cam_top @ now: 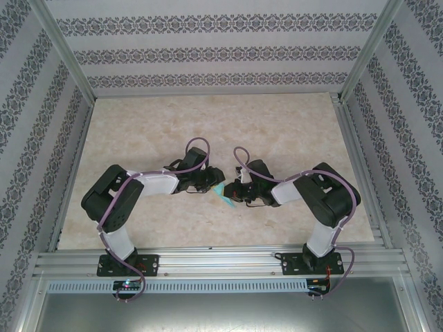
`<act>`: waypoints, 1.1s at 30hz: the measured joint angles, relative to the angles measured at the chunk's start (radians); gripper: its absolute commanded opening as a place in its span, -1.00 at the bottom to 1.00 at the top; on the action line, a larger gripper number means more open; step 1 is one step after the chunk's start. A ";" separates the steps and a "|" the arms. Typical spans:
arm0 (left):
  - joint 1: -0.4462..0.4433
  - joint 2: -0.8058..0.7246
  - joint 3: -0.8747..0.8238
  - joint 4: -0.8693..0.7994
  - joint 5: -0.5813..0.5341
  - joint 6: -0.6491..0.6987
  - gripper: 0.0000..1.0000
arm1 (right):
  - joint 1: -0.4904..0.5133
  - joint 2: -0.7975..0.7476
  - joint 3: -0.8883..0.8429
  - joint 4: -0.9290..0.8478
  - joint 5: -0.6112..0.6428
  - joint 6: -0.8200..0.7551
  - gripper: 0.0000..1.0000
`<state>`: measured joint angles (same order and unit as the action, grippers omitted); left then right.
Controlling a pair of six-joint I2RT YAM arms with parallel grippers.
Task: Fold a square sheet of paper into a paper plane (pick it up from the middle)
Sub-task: Fold the wing for the fifth time at the center of the table.
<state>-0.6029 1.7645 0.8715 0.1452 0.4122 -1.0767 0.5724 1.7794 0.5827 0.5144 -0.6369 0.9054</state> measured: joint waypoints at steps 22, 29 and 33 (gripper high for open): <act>0.000 0.050 0.017 -0.023 -0.028 0.026 -0.29 | 0.033 -0.037 0.071 -0.190 0.075 -0.068 -0.66; 0.000 0.051 0.018 -0.024 -0.027 0.034 -0.29 | 0.036 -0.100 0.077 -0.324 0.129 -0.106 -0.56; 0.000 0.052 0.020 -0.024 -0.026 0.044 -0.29 | 0.036 -0.143 0.077 -0.393 0.140 -0.124 -0.63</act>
<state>-0.6029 1.8168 0.8917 0.1207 0.3866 -1.0328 0.6086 1.6360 0.6594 0.1219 -0.4973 0.7811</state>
